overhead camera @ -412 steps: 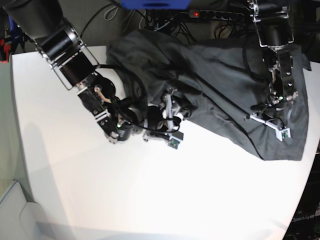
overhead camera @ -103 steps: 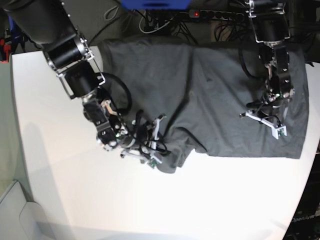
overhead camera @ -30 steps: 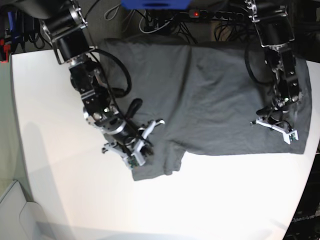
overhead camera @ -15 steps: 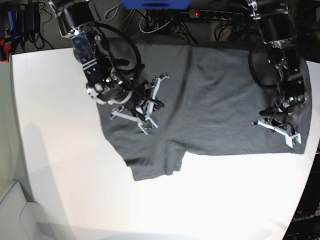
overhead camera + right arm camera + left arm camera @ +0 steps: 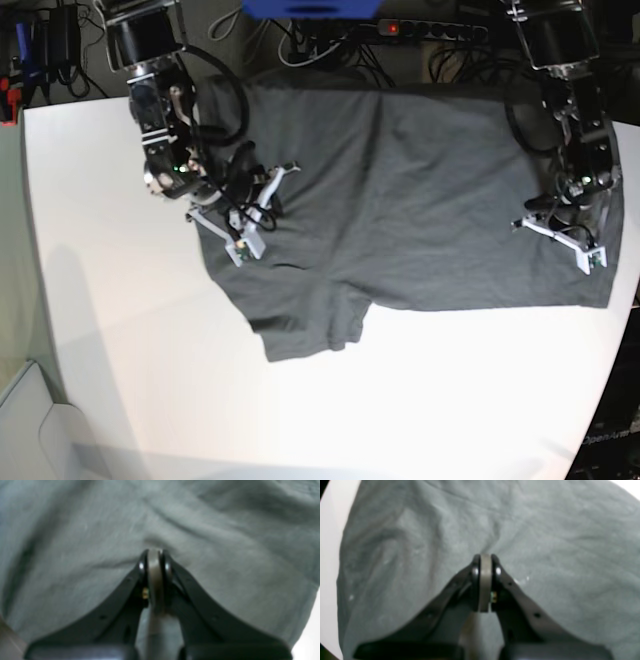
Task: Layout the t-shirt on the table in an organized manner, then fold the t-shirt properly
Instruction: 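Grasp the t-shirt edge with the right gripper near the collar side, then grasp the t-shirt with both grippers and pull the edges apart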
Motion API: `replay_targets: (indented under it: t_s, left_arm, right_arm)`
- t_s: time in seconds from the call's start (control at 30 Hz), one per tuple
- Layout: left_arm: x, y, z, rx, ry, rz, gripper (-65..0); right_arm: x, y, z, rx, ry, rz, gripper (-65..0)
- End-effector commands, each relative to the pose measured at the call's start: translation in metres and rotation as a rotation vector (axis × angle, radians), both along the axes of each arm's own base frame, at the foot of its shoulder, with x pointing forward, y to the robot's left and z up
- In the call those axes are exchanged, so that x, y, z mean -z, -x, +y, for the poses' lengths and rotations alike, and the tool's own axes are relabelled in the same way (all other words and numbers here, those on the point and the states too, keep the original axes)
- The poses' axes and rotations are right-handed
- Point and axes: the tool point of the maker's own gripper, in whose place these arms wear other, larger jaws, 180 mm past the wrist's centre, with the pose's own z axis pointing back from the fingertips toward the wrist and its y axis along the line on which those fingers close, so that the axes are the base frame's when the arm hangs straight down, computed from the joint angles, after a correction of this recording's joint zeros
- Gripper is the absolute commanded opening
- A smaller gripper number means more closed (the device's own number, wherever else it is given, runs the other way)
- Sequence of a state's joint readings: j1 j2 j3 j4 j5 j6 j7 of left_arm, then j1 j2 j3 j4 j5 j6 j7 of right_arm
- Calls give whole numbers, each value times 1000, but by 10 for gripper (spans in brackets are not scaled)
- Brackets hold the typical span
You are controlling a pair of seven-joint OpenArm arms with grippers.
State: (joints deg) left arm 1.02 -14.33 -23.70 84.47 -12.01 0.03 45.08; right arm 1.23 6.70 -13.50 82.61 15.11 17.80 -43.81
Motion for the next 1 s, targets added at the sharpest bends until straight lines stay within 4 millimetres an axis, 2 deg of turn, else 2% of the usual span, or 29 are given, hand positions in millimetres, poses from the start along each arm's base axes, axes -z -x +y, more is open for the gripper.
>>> replay_targets:
  t_s: [0.0,0.13,0.33,0.4,0.57,0.77,0.87,0.97]
  left_arm:
    - [-15,-10,4,4,-23,-47,-649]
    - [-15,-13,-1,5,-8,-54,-649]
    - [-14,-15,-9,8,11,-62,-649]
    - [-18,-20,-10,9,13,-74,-649]
    - [-18,-24,-17,8,30,-83,-649]
    - [-14,-24,-25,8,51,-83,-649]
    - [-9,-19,-26,5,57,-62,-649]
    - [4,-4,-27,5,57,-25,-649]
  right_arm:
    - [13,4,-23,16,88,43,-644]
    - [25,-3,-50,57,127,72,-644]
    - [25,-19,-91,155,150,76,-644]
    - [24,-25,-111,184,174,76,-644]
    - [29,-28,-141,207,224,100,-644]
    - [26,-36,-161,247,231,63,-644]
    - [19,-44,-166,259,231,45,-644]
    - [17,-47,-166,260,231,39,-644]
